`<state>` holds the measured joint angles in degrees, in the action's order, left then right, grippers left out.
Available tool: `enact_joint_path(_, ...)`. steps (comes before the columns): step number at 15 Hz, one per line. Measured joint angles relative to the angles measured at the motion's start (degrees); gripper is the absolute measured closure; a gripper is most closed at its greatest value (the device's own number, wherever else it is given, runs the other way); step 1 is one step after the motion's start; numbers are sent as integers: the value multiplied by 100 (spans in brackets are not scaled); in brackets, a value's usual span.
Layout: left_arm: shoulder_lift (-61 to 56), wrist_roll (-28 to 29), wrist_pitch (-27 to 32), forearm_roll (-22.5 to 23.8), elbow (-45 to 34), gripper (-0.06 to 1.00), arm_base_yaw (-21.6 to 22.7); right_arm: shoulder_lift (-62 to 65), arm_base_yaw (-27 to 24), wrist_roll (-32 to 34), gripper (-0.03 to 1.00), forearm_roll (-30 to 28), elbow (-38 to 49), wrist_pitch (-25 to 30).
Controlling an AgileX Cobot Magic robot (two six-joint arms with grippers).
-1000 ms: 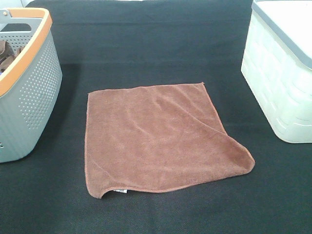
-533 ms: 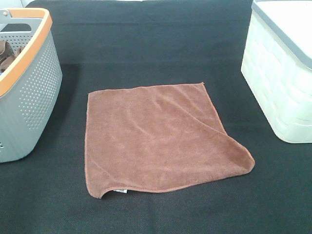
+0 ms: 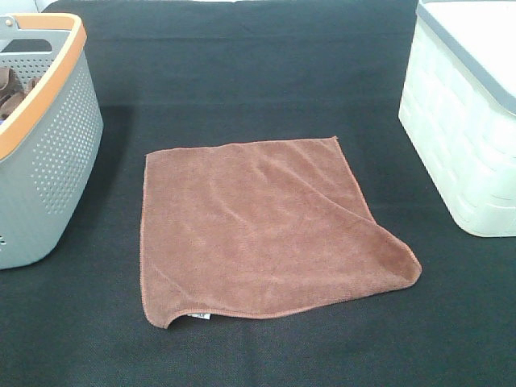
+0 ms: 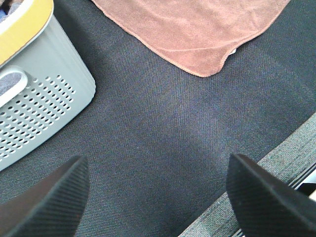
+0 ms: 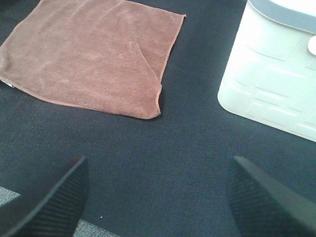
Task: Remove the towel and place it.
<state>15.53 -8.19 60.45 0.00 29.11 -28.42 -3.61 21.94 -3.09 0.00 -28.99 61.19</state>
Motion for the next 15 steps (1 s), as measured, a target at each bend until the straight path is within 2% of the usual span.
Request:
enact_joint_path(12, -52, -6, 0, -46, 0, 21, 17, 0, 0, 0, 23, 0, 0, -6)
enact_joint_path(15, -355, -6, -6, -46, -29, 21, 768, 0, 0, 0, 23, 0, 0, -6)
